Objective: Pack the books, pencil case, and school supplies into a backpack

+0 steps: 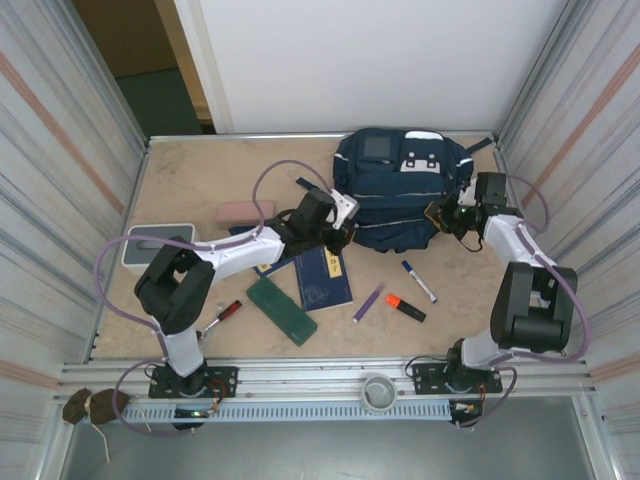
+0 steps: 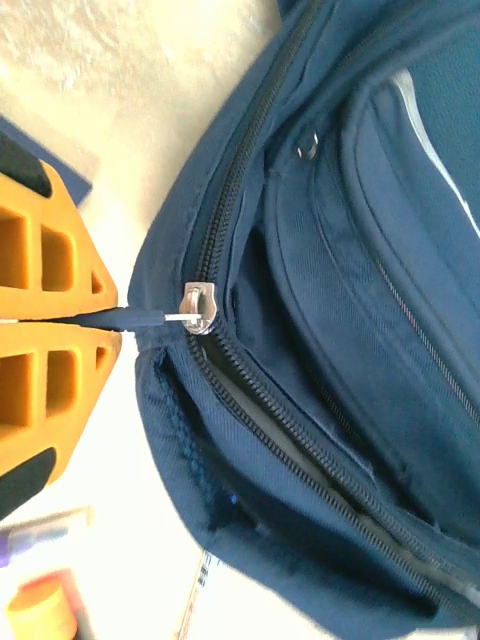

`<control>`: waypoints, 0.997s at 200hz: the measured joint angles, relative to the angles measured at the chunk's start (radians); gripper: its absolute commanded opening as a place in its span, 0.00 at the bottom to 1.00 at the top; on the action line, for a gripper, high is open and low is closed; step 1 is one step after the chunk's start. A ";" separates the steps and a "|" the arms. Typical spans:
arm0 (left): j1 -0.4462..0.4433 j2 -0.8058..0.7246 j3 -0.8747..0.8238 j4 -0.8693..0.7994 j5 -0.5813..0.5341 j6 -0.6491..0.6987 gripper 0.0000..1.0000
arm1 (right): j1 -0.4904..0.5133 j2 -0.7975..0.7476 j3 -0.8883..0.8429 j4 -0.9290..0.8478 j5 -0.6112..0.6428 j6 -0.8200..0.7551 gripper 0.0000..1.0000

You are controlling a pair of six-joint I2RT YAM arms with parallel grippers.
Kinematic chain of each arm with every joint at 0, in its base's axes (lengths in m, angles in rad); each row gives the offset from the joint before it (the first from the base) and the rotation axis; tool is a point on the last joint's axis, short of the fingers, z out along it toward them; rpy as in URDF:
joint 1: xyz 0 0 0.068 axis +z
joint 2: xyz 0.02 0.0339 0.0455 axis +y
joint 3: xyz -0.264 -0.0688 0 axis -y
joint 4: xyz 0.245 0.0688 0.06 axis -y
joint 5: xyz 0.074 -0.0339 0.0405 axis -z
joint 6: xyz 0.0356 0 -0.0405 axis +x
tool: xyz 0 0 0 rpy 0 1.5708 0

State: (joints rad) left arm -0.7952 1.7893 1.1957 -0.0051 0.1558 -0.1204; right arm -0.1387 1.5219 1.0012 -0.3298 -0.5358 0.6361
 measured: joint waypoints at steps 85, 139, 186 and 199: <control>-0.142 0.124 0.276 -0.062 0.037 -0.042 0.00 | -0.053 -0.196 -0.042 -0.060 0.147 -0.076 0.84; -0.147 0.160 0.287 -0.089 0.049 -0.044 0.00 | -0.044 -0.423 -0.275 -0.068 0.169 -0.018 0.90; -0.148 0.160 0.287 -0.089 0.054 -0.045 0.00 | 0.008 -0.422 -0.371 0.030 0.165 0.099 0.81; -0.148 0.160 0.287 -0.089 0.054 -0.045 0.00 | 0.014 -0.398 -0.377 0.083 0.158 0.136 0.58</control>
State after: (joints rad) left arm -0.9428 1.9495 1.4830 -0.0937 0.2100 -0.1654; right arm -0.1242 1.1236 0.6247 -0.2470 -0.3782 0.7719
